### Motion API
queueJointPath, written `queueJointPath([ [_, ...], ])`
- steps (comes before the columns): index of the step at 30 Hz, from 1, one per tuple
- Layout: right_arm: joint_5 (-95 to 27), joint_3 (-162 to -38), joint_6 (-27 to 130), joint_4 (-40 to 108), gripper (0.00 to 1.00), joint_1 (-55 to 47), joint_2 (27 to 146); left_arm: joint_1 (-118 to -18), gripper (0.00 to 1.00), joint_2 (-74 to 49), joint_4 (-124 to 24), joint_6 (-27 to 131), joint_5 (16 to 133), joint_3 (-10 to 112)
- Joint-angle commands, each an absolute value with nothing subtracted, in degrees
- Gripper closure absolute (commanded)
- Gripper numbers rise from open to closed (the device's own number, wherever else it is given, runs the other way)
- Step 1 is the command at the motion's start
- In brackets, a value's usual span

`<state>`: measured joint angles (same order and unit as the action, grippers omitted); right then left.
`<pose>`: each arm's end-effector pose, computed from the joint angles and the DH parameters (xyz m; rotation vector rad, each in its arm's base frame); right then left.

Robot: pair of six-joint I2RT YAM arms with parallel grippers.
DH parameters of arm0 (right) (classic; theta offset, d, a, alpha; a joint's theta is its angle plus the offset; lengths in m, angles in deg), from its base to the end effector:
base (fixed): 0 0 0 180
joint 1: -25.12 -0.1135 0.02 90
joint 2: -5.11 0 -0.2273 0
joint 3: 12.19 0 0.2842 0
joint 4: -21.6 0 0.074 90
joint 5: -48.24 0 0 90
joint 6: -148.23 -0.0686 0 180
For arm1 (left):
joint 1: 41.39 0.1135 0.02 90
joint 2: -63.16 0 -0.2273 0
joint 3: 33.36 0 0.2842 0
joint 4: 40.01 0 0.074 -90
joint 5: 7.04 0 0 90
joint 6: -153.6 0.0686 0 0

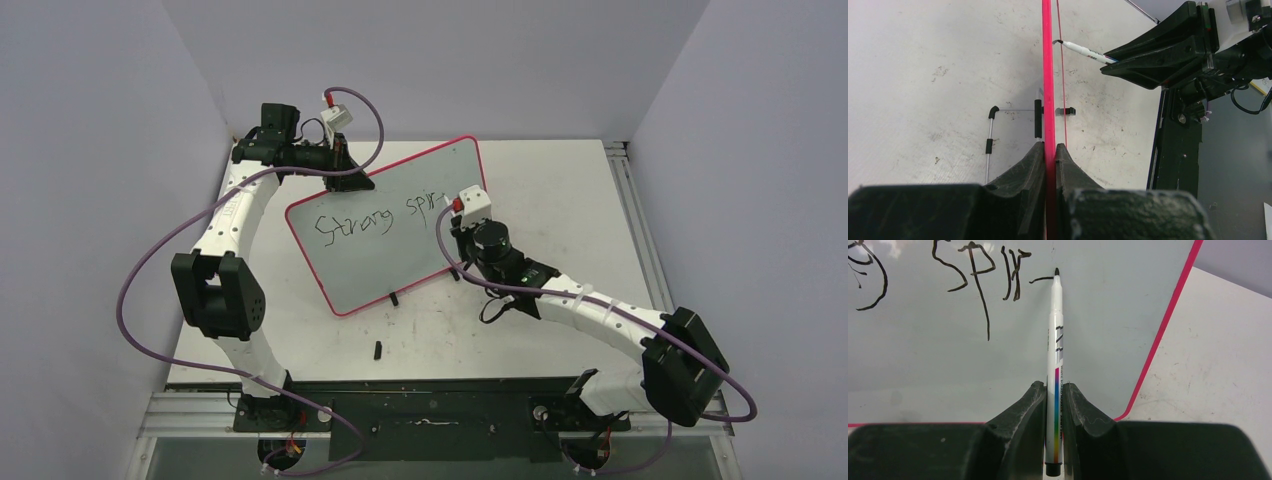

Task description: Write a sentence on the whiteboard

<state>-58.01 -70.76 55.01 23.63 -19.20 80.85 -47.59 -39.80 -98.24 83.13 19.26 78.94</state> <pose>0.2764 0.2431 0.2039 -0.4847 1.8400 0.2949 0.4110 -0.1065 0.3025 0.9250 1.8984 -1.1795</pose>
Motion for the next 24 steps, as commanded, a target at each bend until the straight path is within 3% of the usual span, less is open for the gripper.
queueJointPath([
  [1, -58.1, -74.8, 56.4, 21.3, 0.95, -19.6, 79.4, -49.3, 1.00, -39.9, -105.9, 85.0, 17.9, 76.1],
  [24, -57.3, -74.1, 55.2, 22.3, 0.95, -19.7, 82.8, -49.3, 1.00, -39.8, -105.8, 85.0, 17.9, 76.2],
])
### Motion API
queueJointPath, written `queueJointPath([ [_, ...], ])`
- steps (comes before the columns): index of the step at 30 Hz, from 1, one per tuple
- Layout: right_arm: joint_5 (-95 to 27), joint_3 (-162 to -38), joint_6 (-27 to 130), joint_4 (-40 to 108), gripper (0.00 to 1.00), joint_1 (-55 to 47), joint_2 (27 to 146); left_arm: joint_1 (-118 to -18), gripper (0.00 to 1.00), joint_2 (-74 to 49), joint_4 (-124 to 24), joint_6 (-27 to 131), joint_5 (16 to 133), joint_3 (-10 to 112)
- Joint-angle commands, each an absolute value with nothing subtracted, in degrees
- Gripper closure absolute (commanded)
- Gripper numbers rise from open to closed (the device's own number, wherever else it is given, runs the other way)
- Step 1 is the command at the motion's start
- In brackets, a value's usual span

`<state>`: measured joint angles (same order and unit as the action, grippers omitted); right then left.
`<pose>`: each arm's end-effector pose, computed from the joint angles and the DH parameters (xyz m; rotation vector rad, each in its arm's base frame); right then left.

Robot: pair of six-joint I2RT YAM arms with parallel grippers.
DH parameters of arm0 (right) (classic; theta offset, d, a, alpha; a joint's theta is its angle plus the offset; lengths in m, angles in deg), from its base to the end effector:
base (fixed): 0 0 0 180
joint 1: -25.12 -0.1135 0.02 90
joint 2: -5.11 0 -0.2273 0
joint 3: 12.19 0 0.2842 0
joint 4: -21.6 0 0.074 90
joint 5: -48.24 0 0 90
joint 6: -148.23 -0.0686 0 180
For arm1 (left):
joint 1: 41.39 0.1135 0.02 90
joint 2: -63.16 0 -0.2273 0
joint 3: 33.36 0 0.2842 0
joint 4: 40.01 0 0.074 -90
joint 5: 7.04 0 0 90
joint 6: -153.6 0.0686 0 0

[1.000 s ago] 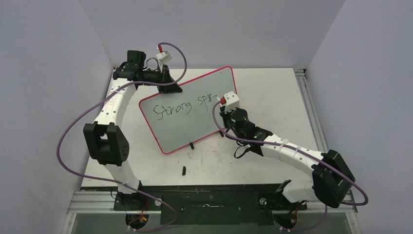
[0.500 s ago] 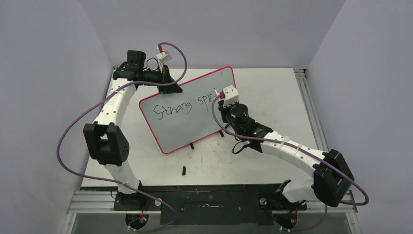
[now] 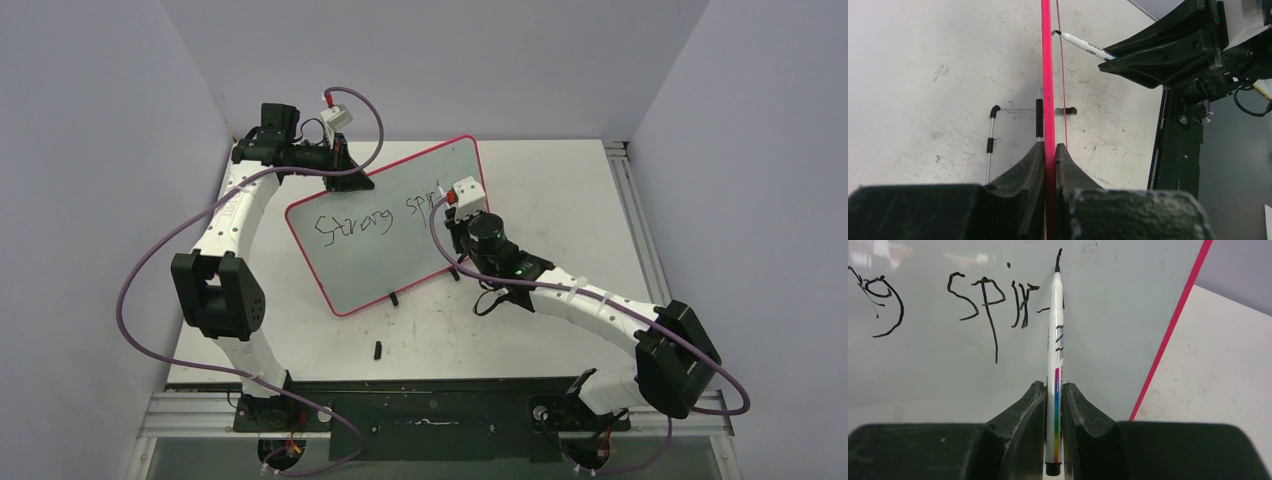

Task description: Write a sentence on the whiteboard

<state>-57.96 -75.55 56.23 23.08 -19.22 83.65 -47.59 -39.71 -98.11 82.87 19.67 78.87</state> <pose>0.2874 0.2541 0.2217 -0.4853 1.7959 0.2999 0.4111 -0.1063 0.3025 0.9203 1.9039 -1.1730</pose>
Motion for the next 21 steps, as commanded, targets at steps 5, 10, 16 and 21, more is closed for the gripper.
queueJointPath([
  [5, -57.3, -72.0, 54.2, 22.9, 0.95, -20.6, 82.1, -49.2, 1.00, -39.7, -105.8, 85.0, 17.9, 76.2],
  [10, -57.6, -70.1, 53.0, 23.5, 0.95, -21.4, 81.7, -49.3, 1.00, -39.6, -105.8, 85.0, 17.8, 76.2],
  [16, -60.2, -69.5, 52.0, 24.4, 0.95, -21.7, 81.4, -49.3, 1.00, -39.5, -105.8, 85.0, 17.8, 76.2],
  [21, -63.0, -70.8, 51.9, 25.3, 0.95, -21.6, 81.2, -49.3, 1.00, -39.4, -105.7, 85.0, 17.8, 76.2],
])
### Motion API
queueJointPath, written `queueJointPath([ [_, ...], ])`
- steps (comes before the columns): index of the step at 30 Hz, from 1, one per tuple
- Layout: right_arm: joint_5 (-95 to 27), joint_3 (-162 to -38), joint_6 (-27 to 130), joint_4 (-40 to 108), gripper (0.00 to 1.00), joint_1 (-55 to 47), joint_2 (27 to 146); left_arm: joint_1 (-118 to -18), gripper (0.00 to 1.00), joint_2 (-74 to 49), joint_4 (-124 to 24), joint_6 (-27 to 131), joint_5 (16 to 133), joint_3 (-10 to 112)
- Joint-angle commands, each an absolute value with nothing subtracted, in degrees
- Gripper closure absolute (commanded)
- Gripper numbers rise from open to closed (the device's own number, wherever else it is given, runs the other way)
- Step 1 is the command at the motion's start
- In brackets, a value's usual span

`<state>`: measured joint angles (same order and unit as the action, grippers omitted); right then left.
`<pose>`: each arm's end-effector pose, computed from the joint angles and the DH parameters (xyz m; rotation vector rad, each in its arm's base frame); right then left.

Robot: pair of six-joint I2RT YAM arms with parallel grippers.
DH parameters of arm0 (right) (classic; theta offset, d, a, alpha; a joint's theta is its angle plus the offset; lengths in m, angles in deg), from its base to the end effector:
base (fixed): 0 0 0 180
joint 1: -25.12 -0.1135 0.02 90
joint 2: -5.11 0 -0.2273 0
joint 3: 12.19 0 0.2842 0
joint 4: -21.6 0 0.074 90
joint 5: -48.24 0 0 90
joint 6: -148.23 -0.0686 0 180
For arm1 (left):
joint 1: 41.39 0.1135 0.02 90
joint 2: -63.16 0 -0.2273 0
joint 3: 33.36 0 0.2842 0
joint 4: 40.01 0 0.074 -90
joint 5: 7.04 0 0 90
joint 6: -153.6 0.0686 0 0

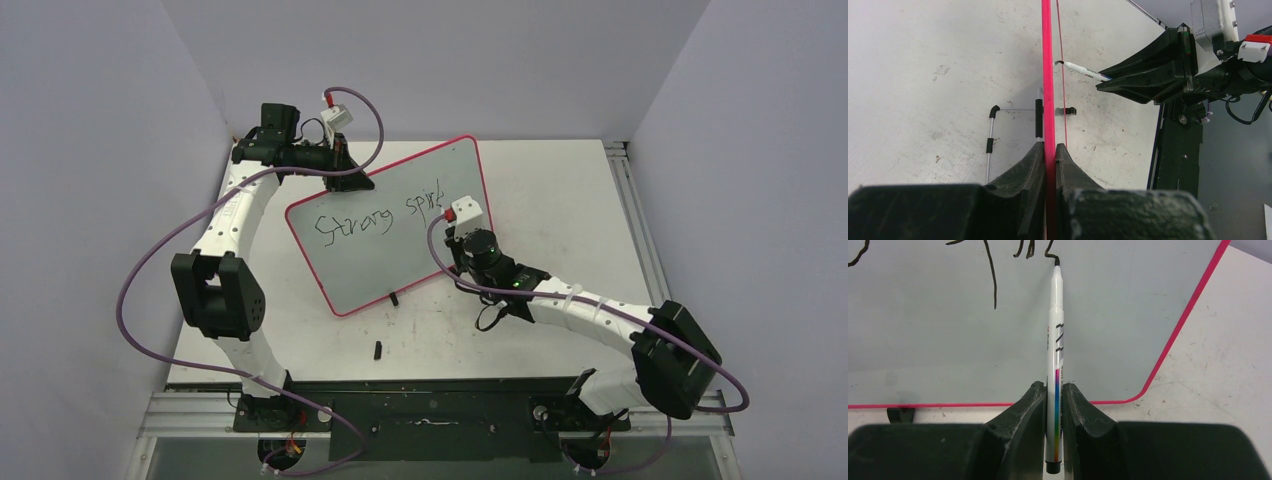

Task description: Write a sentence on the whiteboard

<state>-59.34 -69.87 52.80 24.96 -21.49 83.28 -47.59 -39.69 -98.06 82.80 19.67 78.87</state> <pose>0.2672 0.2525 0.1801 -0.5065 1.9118 0.2888 0.4111 -0.1063 0.3027 0.9197 1.9036 -1.1730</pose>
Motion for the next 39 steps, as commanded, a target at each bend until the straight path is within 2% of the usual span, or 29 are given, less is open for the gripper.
queueJointPath([
  [1, -63.3, -71.0, 52.1, 25.3, 0.95, -21.6, 81.0, -49.3, 1.00, -39.3, -105.7, 85.0, 17.8, 76.2],
  [10, -63.0, -72.4, 54.2, 23.5, 0.95, -21.7, 77.8, -49.3, 1.00, -39.3, -105.7, 85.0, 17.9, 76.2],
  [39, -61.1, -73.2, 53.6, 23.0, 0.95, -19.1, 83.7, -49.2, 1.00, -39.5, -105.7, 85.0, 18.1, 76.1],
])
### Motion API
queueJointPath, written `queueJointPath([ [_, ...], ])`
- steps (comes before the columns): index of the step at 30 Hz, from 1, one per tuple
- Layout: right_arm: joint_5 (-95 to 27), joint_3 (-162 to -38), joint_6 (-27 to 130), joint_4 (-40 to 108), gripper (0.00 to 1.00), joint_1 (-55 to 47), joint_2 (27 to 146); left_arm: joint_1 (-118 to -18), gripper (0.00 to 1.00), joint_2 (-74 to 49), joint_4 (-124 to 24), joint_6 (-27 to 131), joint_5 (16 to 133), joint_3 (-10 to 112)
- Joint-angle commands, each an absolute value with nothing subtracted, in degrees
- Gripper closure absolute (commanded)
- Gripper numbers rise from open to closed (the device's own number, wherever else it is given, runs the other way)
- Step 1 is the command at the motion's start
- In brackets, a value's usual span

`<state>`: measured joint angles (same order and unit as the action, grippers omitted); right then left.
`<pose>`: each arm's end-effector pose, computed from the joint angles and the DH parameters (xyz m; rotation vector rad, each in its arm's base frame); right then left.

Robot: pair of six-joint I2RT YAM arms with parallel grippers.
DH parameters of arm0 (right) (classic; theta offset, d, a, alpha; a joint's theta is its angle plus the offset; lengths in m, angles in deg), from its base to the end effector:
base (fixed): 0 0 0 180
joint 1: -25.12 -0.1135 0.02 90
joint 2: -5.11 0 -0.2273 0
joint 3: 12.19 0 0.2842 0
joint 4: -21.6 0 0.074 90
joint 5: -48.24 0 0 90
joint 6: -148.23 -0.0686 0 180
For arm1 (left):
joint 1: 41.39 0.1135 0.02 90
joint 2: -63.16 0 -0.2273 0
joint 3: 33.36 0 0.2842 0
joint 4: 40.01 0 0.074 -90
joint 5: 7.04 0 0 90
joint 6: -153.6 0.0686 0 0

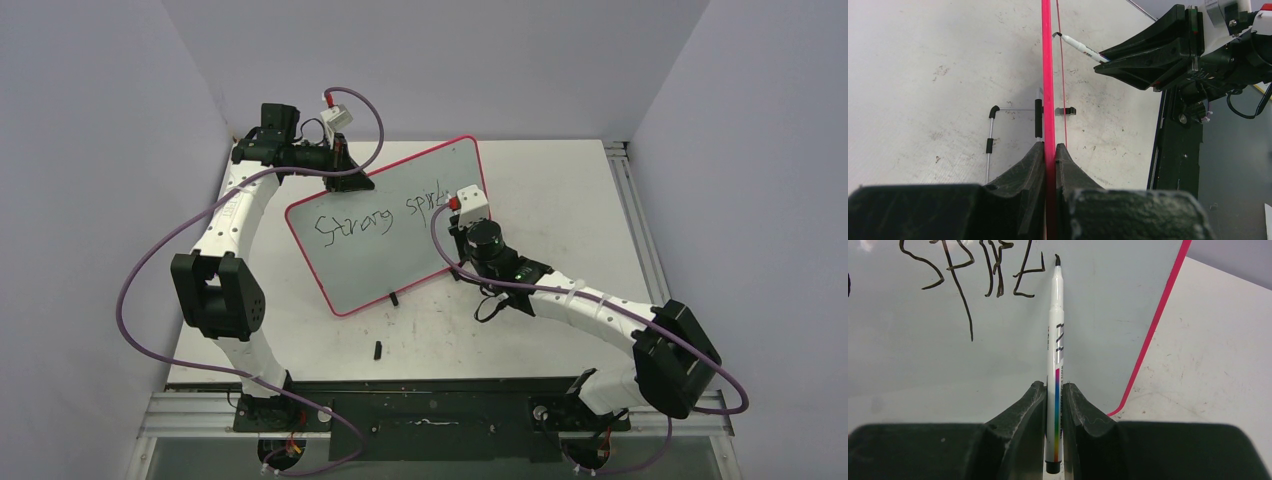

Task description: Write a sentence on the whiteboard

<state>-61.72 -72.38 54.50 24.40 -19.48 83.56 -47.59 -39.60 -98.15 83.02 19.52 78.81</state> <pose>0.2825 0.2457 0.1974 -0.4502 1.8686 0.2299 0.4105 -0.1063 0.3030 0.9232 1.9002 -1.1742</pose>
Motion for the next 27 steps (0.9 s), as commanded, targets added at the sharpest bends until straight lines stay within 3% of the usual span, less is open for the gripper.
queueJointPath([
  [1, -61.1, -72.6, 53.2, 23.1, 0.95, -19.1, 83.4, -49.2, 1.00, -39.5, -105.7, 84.9, 18.1, 76.1],
  [13, -61.2, -68.7, 51.4, 23.9, 0.95, -19.5, 80.9, -49.3, 1.00, -39.4, -105.6, 85.0, 17.9, 76.1],
  [27, -62.9, -75.0, 54.6, 23.8, 0.95, -20.9, 79.9, -49.2, 1.00, -39.4, -105.5, 84.9, 17.9, 76.1],
])
